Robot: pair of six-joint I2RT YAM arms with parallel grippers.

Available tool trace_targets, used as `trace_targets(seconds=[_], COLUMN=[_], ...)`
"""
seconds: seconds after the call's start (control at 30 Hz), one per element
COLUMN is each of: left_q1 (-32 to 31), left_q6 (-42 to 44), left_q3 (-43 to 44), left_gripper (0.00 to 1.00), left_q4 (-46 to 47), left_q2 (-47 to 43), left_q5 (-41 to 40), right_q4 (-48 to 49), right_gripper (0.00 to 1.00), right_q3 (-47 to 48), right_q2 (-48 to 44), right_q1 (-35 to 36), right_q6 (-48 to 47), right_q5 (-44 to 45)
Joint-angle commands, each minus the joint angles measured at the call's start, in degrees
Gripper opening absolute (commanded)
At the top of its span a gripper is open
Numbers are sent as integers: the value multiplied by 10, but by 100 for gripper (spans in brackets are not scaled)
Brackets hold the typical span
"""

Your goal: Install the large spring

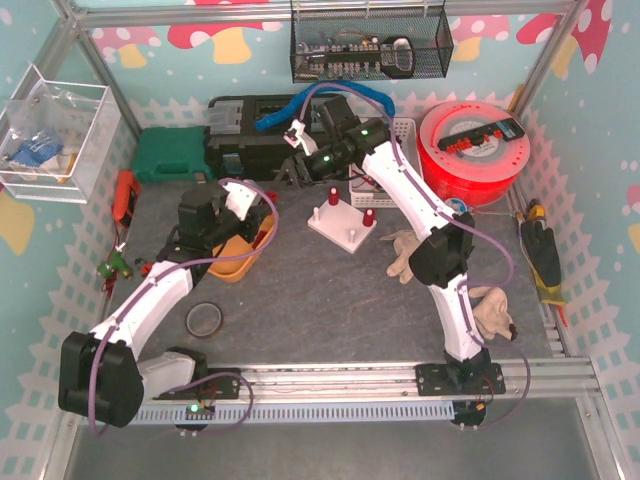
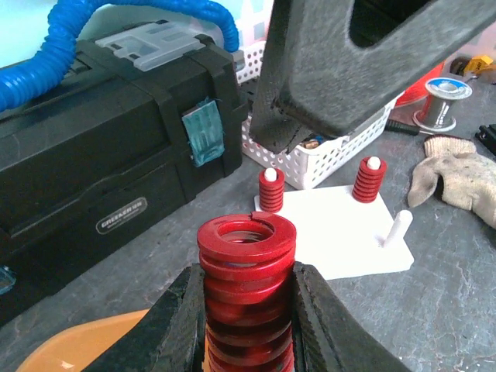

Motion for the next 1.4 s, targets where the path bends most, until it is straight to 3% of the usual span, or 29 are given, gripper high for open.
trace_targets(seconds=[0.0, 0.47, 0.73, 0.83, 1.0, 1.17, 1.3, 1.37], left_q1=[-3, -7, -7, -8, -8, -8, -8, -8], left_q6=[18, 27, 36, 38, 39, 32, 20, 12], left_q3=[-2, -1, -4, -6, -8, -10, -12, -11], left_gripper=[10, 10, 10, 10, 10, 32, 61, 69], left_q4=[27, 25, 22, 22, 22, 21, 15, 10], left_q2=[-7, -5, -7, -8, -8, -9, -11, -13], left_q5=[22, 36, 35, 34, 25, 20, 13, 10], right_q4=[-15, -21, -8, -5, -5, -4, 4, 16], right_gripper=[68, 68, 56, 46, 20, 1, 0, 0], right_q3=[21, 22, 22, 22, 22, 21, 11, -14], right_q2=[16, 43, 55, 56, 51, 37, 10, -10], right_q1=[15, 30, 34, 35, 34, 34, 30, 28], right_q6=[-20, -27, -26, -26, -25, -22, -12, -9], right_q5=[-37, 7, -23, -35, -23, 50, 144, 184])
